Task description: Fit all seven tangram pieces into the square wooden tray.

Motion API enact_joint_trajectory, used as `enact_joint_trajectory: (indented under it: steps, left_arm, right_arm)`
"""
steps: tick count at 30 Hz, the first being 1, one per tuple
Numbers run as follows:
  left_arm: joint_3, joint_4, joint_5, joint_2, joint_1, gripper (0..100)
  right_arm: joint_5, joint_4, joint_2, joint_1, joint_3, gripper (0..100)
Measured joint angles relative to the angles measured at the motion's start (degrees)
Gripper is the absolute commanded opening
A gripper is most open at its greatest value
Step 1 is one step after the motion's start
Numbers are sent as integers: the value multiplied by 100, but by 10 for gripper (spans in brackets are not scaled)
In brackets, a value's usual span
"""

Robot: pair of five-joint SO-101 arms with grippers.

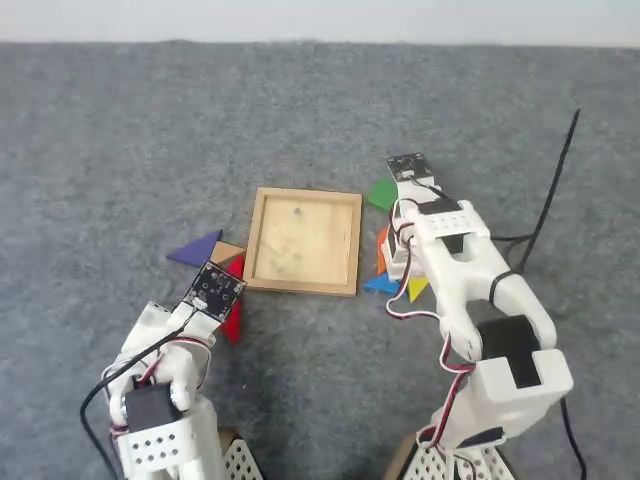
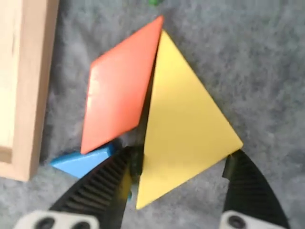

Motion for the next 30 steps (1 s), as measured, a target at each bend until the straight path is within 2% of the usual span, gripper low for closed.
enact_joint_trajectory:
  steps: [5, 11, 20, 30]
  left_arm:
    - [0, 0, 0, 0, -53, 14]
    - [0, 0, 0, 0, -53, 14]
    - [0, 0, 0, 0, -53, 14]
    - [0, 0, 0, 0, -53, 14]
  right_arm:
    - [44, 246, -387, 0, -35, 284]
    - [53, 246, -246, 0, -334, 414]
    - [62, 308, 976, 0, -1187, 323]
    - [70, 325, 1020, 9, -1266, 230]
